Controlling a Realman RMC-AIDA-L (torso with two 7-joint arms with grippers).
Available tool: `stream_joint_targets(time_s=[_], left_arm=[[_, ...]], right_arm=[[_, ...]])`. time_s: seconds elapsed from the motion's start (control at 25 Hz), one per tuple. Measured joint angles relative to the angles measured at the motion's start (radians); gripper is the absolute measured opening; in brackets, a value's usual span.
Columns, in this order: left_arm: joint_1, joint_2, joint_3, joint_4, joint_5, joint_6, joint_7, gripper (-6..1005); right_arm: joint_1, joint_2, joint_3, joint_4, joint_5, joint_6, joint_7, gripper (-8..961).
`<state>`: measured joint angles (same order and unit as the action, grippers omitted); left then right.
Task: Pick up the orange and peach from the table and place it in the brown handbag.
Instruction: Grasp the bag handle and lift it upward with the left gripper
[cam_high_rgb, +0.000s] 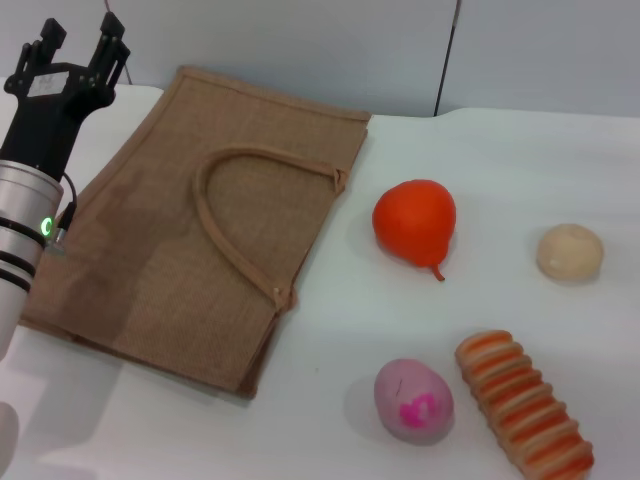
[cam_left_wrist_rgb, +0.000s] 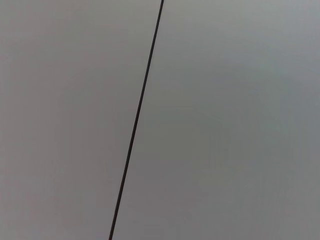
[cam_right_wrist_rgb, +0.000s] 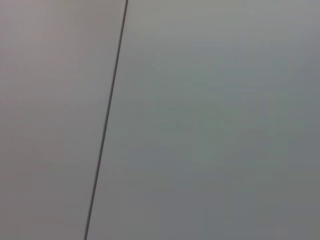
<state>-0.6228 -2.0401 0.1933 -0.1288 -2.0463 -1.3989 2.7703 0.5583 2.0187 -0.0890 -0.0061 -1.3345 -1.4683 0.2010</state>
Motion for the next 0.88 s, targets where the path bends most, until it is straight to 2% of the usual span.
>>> stream_joint_targets(time_s=[0.56,0.72,0.88], left_arm=[[0.000,0.000,0.000,0.000,0.000,0.006,-0.006,756],[-0.002,0.007,0.002,0.003,0.021,0.027,-0.088,755],[-0.011,0.013,0.004,0.056,0.115,0.101,-0.236,754]], right_arm=[[0.000,0.000,0.000,0.000,0.000,0.002,0.000,819],[-0.002,0.000,0.000,0.000,0.000,0.002,0.000,819],[-0.005,-0.001,-0.002,-0.002,-0.002,0.002,0.014,819]])
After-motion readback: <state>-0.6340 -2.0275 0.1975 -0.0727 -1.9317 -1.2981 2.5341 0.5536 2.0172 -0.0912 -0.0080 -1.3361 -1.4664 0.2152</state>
